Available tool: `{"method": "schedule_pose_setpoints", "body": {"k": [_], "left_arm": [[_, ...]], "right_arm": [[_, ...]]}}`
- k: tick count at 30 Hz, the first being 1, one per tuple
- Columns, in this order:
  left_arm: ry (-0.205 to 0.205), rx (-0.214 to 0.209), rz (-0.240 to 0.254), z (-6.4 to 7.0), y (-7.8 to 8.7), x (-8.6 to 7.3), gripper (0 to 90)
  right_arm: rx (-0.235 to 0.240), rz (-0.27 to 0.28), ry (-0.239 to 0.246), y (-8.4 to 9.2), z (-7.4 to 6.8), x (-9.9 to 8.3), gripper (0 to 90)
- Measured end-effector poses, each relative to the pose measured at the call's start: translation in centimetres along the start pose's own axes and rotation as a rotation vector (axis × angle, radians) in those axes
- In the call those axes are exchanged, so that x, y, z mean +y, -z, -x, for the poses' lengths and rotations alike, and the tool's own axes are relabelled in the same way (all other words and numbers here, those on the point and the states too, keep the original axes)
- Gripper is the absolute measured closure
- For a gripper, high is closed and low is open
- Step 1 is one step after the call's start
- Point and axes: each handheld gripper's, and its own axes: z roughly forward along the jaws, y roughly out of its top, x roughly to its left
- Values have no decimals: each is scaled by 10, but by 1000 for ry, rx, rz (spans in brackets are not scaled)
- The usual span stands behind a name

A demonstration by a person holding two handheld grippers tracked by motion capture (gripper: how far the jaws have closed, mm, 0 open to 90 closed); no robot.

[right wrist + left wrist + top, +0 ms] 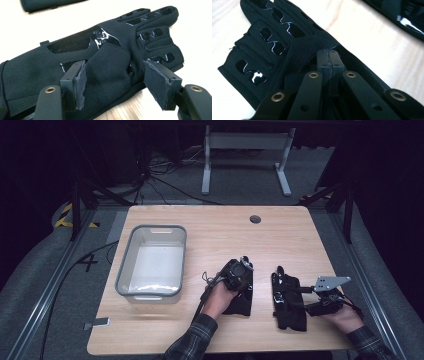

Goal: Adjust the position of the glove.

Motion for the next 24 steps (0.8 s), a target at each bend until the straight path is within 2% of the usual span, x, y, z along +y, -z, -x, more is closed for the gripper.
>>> {"method": "schedule_pose_setpoints", "body": {"k": [7, 11, 14, 15, 16, 18, 21, 24], "left_arm": [[28, -21, 21, 15, 4, -12, 900], [23, -22, 17, 22, 7, -18, 900], [16, -14, 17, 26, 8, -19, 900], [16, -14, 17, 26, 8, -19, 900], [23, -12, 20, 27, 8, -19, 900], [23, -18, 21, 26, 8, -19, 900], [29, -18, 28, 26, 7, -19, 900], [34, -15, 32, 27, 6, -19, 900]], "right_arm": [[21, 7, 13, 1, -1, 0, 373], [45, 13, 19, 2, -3, 1, 489], [55, 29, 23, 4, -4, 2, 616], [55, 29, 23, 4, -4, 2, 616], [53, 34, 19, 4, -4, 4, 697], [55, 35, 20, 2, -4, 7, 756], [53, 19, 28, -3, -4, 10, 849], [61, -9, 32, -11, -3, 12, 885]]}}
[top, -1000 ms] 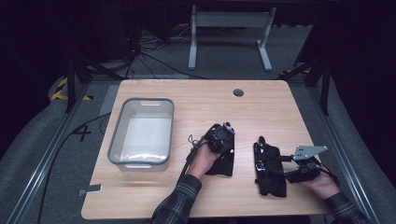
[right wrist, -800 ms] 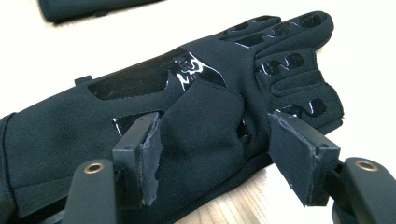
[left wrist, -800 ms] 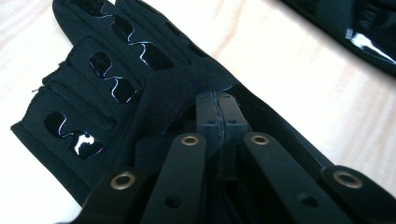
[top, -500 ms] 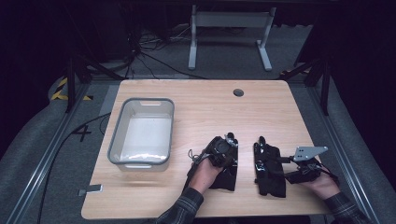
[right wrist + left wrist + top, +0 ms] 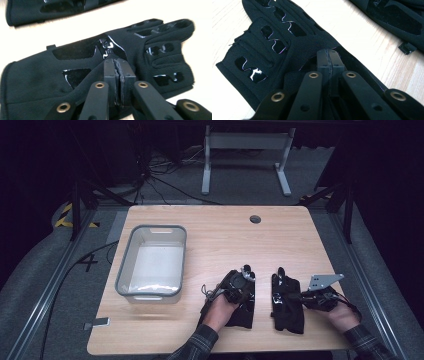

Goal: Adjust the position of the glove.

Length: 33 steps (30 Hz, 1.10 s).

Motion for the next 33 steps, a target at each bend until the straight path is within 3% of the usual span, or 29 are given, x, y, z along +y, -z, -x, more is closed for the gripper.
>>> {"method": "schedule_pose_setpoints", "body": {"k": [21, 33], "left_arm": [[12, 20, 32, 6, -7, 4, 900], [13, 12, 45, 8, -11, 8, 899]], "right_arm": [[57, 1, 35, -27, 5, 23, 900], [53, -2, 56, -31, 2, 28, 900]]}}
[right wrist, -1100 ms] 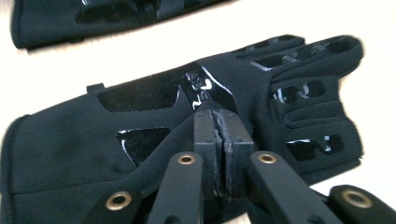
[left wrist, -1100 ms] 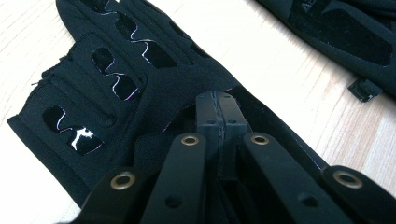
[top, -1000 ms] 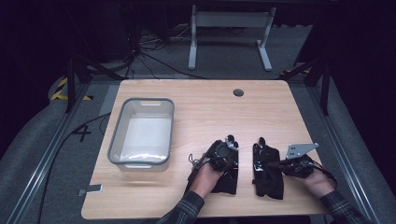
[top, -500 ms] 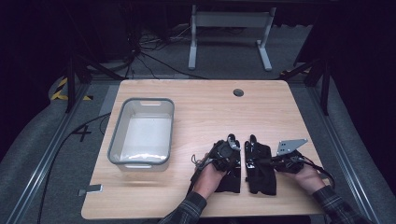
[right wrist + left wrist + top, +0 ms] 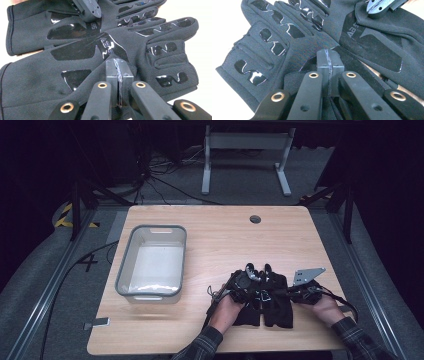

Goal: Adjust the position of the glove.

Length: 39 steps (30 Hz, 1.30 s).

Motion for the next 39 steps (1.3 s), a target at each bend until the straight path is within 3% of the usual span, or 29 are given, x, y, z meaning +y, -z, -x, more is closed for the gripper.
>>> {"method": "schedule_pose_setpoints", "body": {"k": [4, 7, 11, 15, 19, 27, 39], "left_arm": [[11, -24, 11, -3, 1, -1, 894], [11, -26, 18, -4, 6, -1, 777], [19, -27, 54, -8, 20, -3, 717], [42, -18, 79, -13, 34, -7, 649], [59, -3, 72, -13, 43, -18, 566], [104, 38, 49, -17, 53, -38, 536], [113, 52, -13, -22, 41, -41, 534]], "right_arm": [[-3, 0, 3, 0, 0, 0, 899], [-2, 18, -1, 3, 0, 0, 880], [-4, 69, -20, 12, 2, 1, 881], [-6, 62, -19, 16, 1, -3, 890], [-7, 48, -12, 20, -5, -8, 893], [-7, 12, 14, 23, -16, -13, 895], [-3, -28, 22, 17, -18, -15, 895]]}}
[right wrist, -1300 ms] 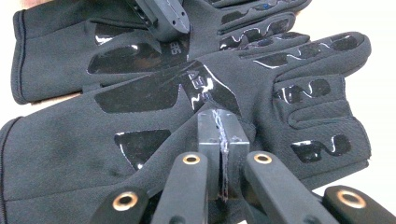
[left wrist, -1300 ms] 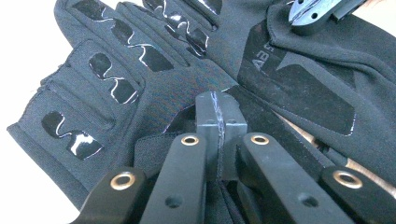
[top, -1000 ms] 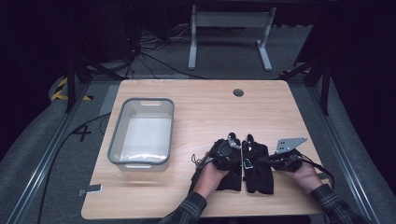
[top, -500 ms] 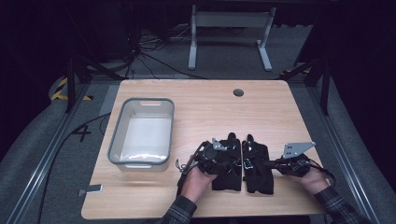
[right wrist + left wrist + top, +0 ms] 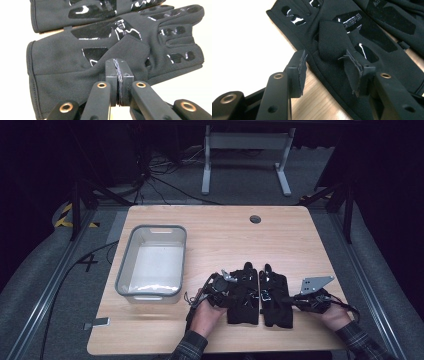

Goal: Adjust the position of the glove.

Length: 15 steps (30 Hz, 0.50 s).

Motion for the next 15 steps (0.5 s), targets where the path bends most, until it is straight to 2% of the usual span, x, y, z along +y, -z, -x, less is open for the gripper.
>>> {"method": "schedule_pose_setpoints", "body": {"k": [6, 12, 15], "left_arm": [[-23, 16, -13, 2, -3, 0, 558], [-25, 16, -11, 2, -3, 1, 645], [-24, 15, -13, 0, -3, 1, 717]], "right_arm": [[6, -9, 4, -2, 0, 0, 895], [5, -4, 1, -3, 0, 0, 895], [7, -1, 0, -3, 1, 1, 895]]}}
